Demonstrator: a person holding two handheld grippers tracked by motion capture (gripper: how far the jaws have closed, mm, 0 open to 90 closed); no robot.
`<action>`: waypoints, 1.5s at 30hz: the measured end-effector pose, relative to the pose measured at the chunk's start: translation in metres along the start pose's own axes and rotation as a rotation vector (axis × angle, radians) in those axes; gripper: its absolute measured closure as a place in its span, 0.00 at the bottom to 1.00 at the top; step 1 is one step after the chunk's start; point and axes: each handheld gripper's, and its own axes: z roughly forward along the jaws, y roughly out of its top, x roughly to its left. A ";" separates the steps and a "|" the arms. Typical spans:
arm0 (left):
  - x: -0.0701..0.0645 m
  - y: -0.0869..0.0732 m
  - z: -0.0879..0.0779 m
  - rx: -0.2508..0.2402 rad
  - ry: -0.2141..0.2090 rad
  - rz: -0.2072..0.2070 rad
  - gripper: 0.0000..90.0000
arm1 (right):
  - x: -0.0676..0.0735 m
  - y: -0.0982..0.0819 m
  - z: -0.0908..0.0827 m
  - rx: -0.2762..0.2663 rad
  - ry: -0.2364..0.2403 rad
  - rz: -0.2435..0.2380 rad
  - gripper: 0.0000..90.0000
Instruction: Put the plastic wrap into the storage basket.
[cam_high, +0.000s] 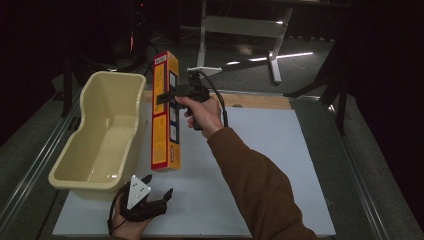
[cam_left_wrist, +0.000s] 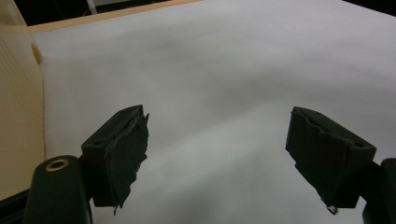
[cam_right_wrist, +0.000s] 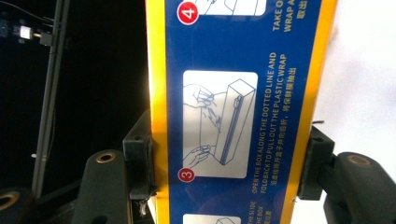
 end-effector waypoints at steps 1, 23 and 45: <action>0.000 0.000 0.000 0.000 0.001 0.003 0.23 | 0.003 0.001 0.004 0.000 0.008 0.001 0.43; -0.004 -0.001 -0.002 -0.015 0.006 0.023 0.23 | 0.025 0.006 0.063 -0.038 0.122 0.096 0.43; -0.007 0.001 -0.008 -0.039 0.010 0.047 0.23 | 0.039 -0.010 0.101 -0.038 0.163 0.121 0.43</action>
